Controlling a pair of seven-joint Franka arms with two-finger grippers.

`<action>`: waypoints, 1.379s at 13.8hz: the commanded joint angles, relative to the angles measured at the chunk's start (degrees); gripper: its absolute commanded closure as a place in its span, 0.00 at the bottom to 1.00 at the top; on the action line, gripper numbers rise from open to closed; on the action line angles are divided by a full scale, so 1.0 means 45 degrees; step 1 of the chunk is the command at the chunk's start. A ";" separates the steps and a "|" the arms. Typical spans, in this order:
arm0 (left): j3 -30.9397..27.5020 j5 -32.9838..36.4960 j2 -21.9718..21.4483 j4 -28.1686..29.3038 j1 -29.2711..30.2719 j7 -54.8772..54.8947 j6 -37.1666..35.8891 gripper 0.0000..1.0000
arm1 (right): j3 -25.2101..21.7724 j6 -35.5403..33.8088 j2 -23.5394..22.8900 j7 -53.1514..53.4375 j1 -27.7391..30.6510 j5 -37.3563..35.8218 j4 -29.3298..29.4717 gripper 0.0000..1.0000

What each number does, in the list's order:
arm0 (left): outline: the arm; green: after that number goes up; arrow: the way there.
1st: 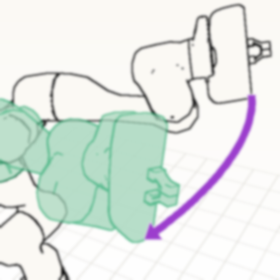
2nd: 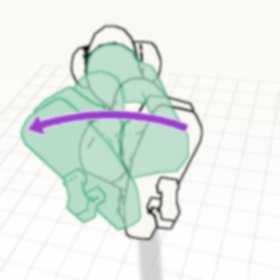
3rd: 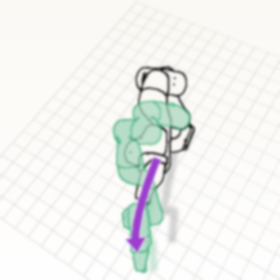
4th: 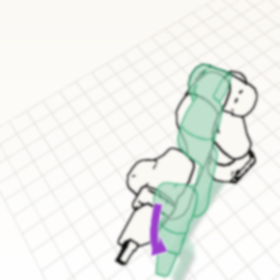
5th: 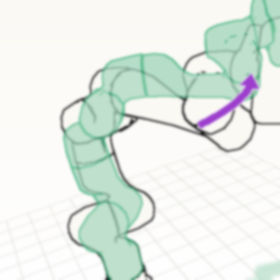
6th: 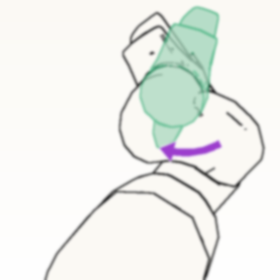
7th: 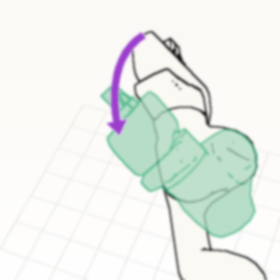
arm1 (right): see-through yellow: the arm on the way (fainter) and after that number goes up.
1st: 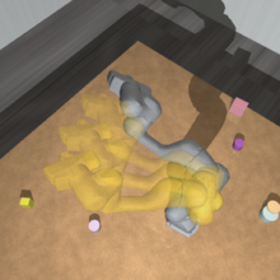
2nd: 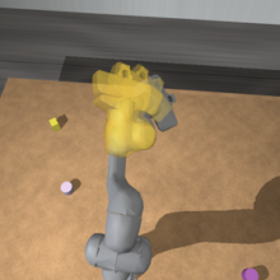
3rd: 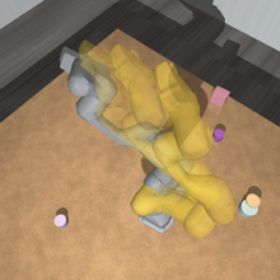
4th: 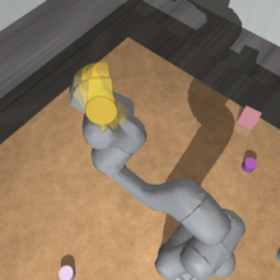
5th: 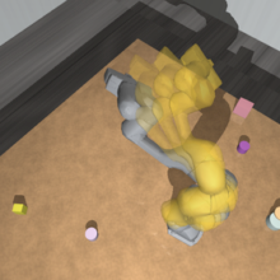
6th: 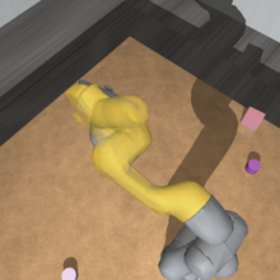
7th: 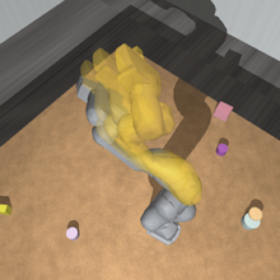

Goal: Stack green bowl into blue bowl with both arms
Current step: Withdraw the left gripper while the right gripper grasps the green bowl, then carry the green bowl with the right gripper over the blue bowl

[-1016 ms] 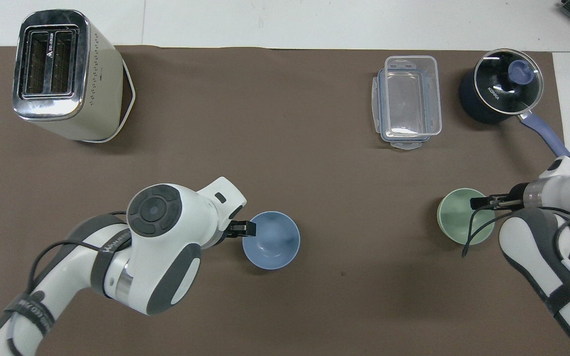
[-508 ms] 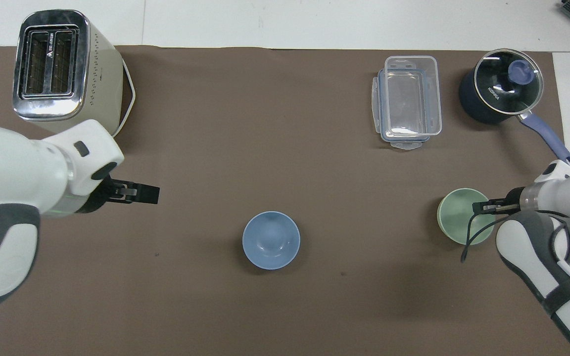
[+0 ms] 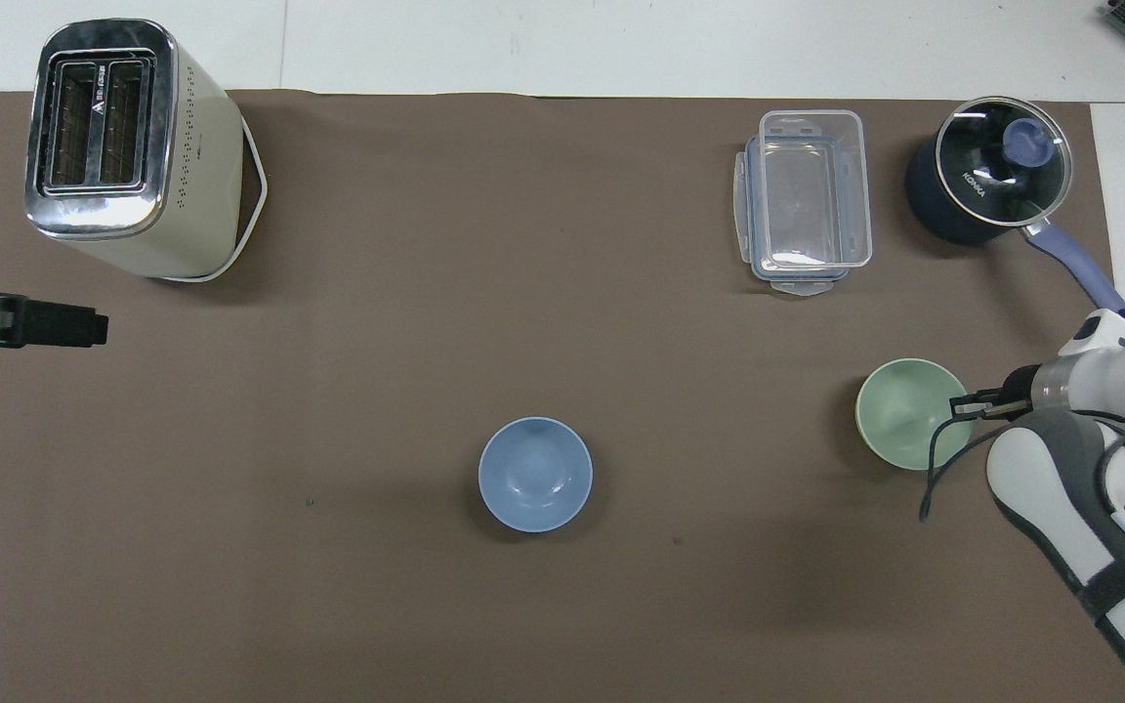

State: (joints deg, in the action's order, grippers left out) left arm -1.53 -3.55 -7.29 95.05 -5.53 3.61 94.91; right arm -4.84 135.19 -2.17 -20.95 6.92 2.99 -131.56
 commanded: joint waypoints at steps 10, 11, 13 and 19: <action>0.0203 0.0301 0.1365 -0.2411 0.0604 0.0956 -0.2106 0.00 | 0.1190 -0.5178 0.1146 0.0666 -0.0074 0.0937 0.4234 1.00; 0.0203 0.0282 0.1462 -0.2488 0.0604 0.0956 -0.2455 0.00 | 0.1503 -0.5257 0.1165 0.1271 -0.0093 0.0937 0.4236 1.00; 0.0222 0.0418 0.1463 -0.2567 0.0585 0.0956 -0.2575 0.00 | 0.2594 -0.5258 0.1321 0.3025 -0.0093 0.0937 0.4081 1.00; 0.0261 0.0418 0.1268 -0.2392 0.0545 0.0917 -0.2458 0.00 | 0.3420 -0.4149 0.1128 0.9100 -0.3388 0.0937 0.3339 1.00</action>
State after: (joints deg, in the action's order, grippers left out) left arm -0.87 -2.95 -1.94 85.71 -3.59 7.08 85.48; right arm 10.69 113.36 3.40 14.70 -4.90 6.42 -114.61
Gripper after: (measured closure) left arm 0.000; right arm 0.947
